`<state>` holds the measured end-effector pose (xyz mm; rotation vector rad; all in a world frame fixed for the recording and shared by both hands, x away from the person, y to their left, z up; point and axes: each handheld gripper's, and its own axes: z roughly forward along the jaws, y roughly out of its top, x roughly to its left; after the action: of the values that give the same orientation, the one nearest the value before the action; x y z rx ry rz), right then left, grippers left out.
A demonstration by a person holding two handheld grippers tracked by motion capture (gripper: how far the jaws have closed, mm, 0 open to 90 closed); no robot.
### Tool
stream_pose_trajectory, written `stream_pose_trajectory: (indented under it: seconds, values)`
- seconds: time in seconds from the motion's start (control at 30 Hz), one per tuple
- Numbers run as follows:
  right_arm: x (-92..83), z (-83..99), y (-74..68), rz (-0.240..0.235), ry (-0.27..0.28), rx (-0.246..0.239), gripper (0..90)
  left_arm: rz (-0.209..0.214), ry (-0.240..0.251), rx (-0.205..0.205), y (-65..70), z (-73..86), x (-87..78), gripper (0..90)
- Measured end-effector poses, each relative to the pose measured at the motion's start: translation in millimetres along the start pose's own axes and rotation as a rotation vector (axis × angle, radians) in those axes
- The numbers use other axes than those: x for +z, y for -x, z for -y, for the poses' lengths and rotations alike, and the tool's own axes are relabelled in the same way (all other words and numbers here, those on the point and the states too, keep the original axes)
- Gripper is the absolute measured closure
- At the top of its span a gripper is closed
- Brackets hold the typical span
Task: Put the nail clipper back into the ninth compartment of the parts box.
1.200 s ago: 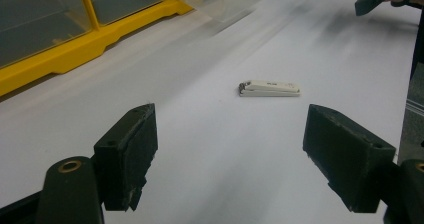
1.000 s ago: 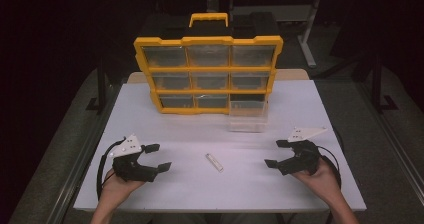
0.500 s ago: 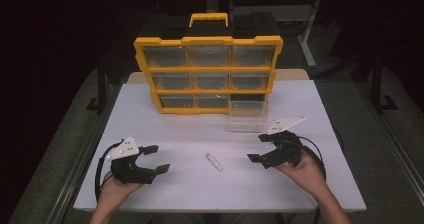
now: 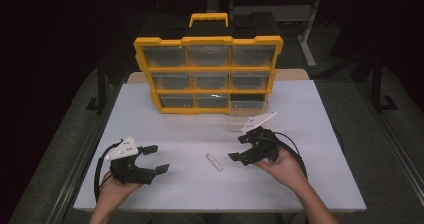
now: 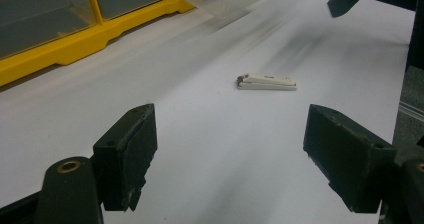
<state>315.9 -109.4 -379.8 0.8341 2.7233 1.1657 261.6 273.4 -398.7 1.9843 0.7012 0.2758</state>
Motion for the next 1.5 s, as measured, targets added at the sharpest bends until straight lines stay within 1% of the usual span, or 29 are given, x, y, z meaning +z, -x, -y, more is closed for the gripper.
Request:
stream_pose_trajectory:
  seconds: [0.03,0.07,0.1,0.23,0.27,0.3,0.33,0.37,0.4,0.43,0.5,0.53,0.57,0.6,0.67,0.73,0.77,0.8,1.0,1.1,1.23,1.33,1.5]
  values:
    - [2.7,-2.0,-1.0,-0.003,-0.007,-0.001,31.8,0.0,-0.001,0.005,-0.4,0.2,-0.6,21.4]
    - [9.3,-5.5,-2.4,-0.009,-0.018,-0.008,32.1,0.001,-0.004,0.005,-0.8,0.1,-1.7,21.4]
    - [9.3,-5.5,-2.4,-0.009,-0.018,-0.008,32.1,0.001,-0.004,0.005,-0.8,0.1,-1.7,21.4]
    - [23.0,-12.0,-7.1,-0.026,-0.052,-0.017,35.2,0.001,0.002,0.001,0.0,-0.2,-1.3,21.5]
    - [28.3,-14.0,-7.5,-0.021,-0.06,-0.034,36.2,0.004,-0.001,0.007,-0.1,-0.7,-0.7,21.5]
    - [28.3,-14.0,-7.5,-0.021,-0.06,-0.034,36.2,0.004,-0.001,0.007,-0.1,-0.7,-0.7,21.4]
    - [33.5,-16.1,-8.8,-0.024,-0.078,-0.018,37.2,0.007,-0.005,0.008,0.4,-0.6,0.4,21.4]
    - [36.4,-16.6,-8.1,-0.022,-0.08,-0.022,38.2,0.007,-0.004,0.007,0.7,-0.5,0.9,21.4]
    - [38.8,-17.4,-8.5,-0.028,-0.086,-0.011,39.3,0.007,-0.004,0.007,0.7,-0.5,0.9,21.5]
    - [38.8,-17.4,-8.5,-0.028,-0.086,-0.011,39.3,0.007,-0.004,0.007,0.7,-0.4,1.1,21.5]
    - [45.9,-19.7,-8.9,-0.036,-0.098,0.009,41.4,0.008,-0.005,0.007,-0.1,-0.3,0.5,21.4]
    - [45.9,-19.7,-8.9,-0.036,-0.098,0.009,41.4,0.008,-0.005,0.007,-0.1,-0.3,0.5,21.4]
    - [51.1,-20.7,-9.0,-0.039,-0.1,0.004,43.9,0.007,0.0,0.004,-0.3,-0.3,0.2,21.4]
    - [53.4,-21.3,-9.5,-0.045,-0.109,0.006,44.4,0.007,0.002,0.001,-0.5,-0.2,-0.2,21.4]
    - [58.8,-22.3,-10.1,-0.036,-0.127,0.006,45.4,0.008,0.002,0.004,-0.9,-0.1,-0.8,21.4]
    - [63.6,-23.0,-10.6,-0.035,-0.128,0.001,47.6,0.008,0.0,0.003,-1.1,0.2,-0.8,21.4]
    - [63.6,-23.0,-10.6,-0.035,-0.128,0.001,47.6,0.008,0.0,0.003,-1.1,0.4,-0.7,21.4]
    - [67.2,-23.7,-12.0,-0.036,-0.141,0.016,48.7,0.008,0.0,0.003,-1.1,0.5,-0.7,21.4]
    - [78.3,-25.5,-14.8,-0.029,-0.166,0.017,53.8,0.01,0.001,0.002,-1.1,0.2,-0.8,21.4]
    - [80.9,-25.8,-15.3,-0.026,-0.17,0.014,55.3,0.012,0.007,-0.003,-0.2,-0.4,-1.4,21.4]
    - [87.5,-25.5,-16.3,-0.024,-0.186,0.031,57.6,0.011,0.009,-0.003,-0.6,-0.4,-2.3,21.4]
    - [89.7,-25.3,-16.8,-0.021,-0.193,0.028,58.8,0.011,0.008,-0.005,-1.0,0.7,-1.7,21.5]
    - [95.0,-24.5,-17.3,-0.004,-0.219,0.032,63.8,0.011,0.003,0.0,-1.0,0.7,-0.9,21.4]
